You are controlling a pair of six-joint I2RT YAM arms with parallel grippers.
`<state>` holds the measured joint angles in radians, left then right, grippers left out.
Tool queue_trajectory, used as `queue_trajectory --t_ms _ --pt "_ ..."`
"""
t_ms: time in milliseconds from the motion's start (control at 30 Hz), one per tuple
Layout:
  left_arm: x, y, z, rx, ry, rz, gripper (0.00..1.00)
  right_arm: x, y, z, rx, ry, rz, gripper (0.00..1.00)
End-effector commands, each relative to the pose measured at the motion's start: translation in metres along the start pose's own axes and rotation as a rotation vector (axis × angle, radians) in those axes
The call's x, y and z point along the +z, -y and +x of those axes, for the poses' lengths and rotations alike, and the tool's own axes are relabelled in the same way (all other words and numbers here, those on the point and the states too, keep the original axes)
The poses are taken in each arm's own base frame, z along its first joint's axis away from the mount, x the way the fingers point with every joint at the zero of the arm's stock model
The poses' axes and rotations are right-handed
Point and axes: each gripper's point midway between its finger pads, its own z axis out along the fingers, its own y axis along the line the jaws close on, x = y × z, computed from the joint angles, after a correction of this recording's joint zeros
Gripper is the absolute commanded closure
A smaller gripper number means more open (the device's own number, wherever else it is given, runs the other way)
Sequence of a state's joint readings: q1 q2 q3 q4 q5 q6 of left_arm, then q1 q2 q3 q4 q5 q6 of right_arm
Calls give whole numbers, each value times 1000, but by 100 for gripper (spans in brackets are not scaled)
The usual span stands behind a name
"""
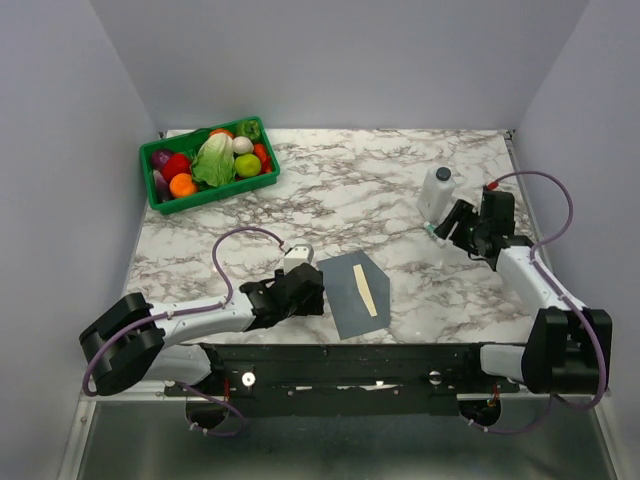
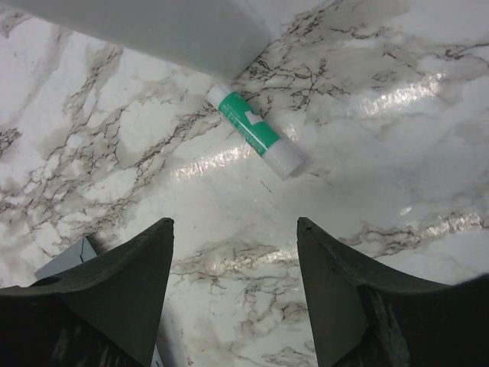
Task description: Place the letter into the envelope and seal it
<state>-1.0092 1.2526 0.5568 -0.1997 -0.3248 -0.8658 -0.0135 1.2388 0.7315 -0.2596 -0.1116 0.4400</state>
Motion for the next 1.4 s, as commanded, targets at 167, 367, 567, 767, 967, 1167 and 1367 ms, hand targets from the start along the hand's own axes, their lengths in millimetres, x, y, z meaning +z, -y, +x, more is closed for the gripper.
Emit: queue_trajectory --t_ms 167,367,567,767,967,1167,1367 --pt "6 0 -2 35 1 -1 25 27 -17 -41 -71 67 -79 27" --pt "9 0 -1 35 -6 5 24 50 -9 -35 -85 4 -46 27" --pt "12 -4 4 31 -16 6 23 68 -2 -14 -81 -90 -37 30" --pt "15 -6 6 28 -21 6 24 74 3 -6 -63 -142 -10 32" --pt "17 -6 8 26 -24 8 24 82 8 5 -41 -212 14 40" --pt "19 -8 10 24 -29 4 23 85 10 7 -35 -255 30 44" --pt "21 -8 12 25 -39 4 23 85 11 15 -31 -286 33 52"
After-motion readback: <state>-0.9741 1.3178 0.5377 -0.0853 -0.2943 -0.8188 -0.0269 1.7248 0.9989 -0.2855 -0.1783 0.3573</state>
